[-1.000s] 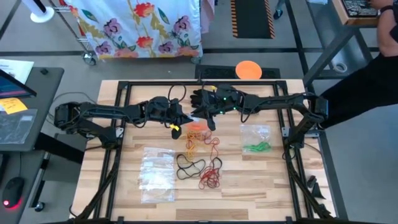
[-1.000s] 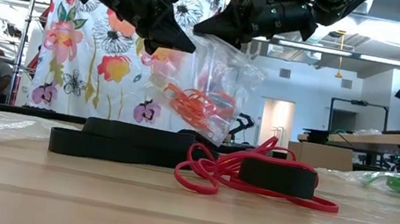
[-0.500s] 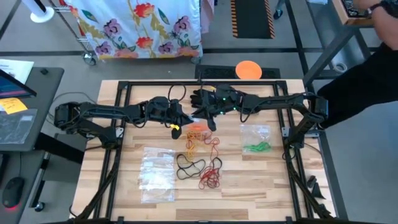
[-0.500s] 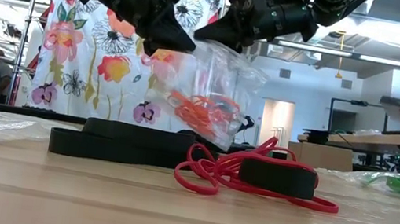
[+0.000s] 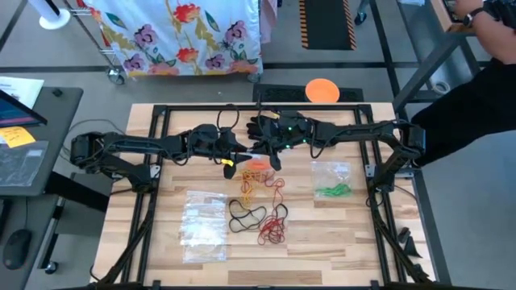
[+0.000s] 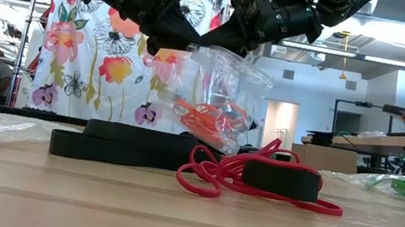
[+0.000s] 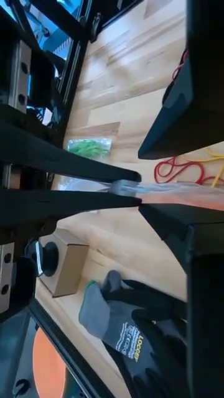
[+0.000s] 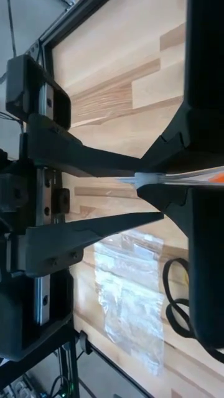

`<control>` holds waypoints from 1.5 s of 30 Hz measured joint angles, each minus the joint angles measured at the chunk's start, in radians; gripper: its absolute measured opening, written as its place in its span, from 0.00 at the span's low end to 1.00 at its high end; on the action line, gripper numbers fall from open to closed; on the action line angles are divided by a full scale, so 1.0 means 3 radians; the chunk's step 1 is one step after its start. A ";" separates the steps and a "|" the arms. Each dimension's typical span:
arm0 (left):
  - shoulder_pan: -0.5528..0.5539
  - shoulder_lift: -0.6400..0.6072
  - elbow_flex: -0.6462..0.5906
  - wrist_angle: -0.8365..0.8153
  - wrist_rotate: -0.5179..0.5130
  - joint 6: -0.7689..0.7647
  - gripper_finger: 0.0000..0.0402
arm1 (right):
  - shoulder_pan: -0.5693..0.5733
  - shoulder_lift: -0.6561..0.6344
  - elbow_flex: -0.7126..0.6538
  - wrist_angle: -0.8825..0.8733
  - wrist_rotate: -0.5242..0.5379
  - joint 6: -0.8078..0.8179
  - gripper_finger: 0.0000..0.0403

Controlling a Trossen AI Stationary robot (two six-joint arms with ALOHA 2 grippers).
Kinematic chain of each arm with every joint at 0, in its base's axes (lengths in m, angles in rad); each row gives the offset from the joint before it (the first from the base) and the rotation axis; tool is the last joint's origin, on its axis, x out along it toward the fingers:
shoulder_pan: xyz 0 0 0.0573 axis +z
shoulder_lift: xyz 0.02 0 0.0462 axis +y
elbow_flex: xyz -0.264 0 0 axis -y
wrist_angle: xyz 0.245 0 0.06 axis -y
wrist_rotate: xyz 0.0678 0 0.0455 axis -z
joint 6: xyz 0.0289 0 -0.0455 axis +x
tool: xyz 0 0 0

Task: Sort rubber bands
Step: Close the transparent zip bag containing the orange rubber bands

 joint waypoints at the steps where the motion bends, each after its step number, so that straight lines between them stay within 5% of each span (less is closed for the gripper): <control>1: 0.0000 0.0000 0.0000 -0.0004 -0.0001 0.0014 0.31 | 0.0000 0.0000 0.0000 -0.0007 0.0000 -0.0009 0.04; 7: 0.0000 0.0000 0.0001 -0.0009 -0.0010 0.0085 0.27 | 0.0000 0.0000 0.0000 -0.0014 0.0000 -0.0041 0.04; 15: 0.0000 0.0001 0.0000 0.0010 -0.0177 0.0148 0.02 | -0.0019 0.0000 0.0000 -0.0029 -0.0003 -0.0050 0.04; 45: -0.0068 -0.0151 0.0001 -0.0016 -0.0294 0.0122 0.00 | -0.0019 -0.0140 -0.0013 -0.0655 0.0125 -0.0139 0.04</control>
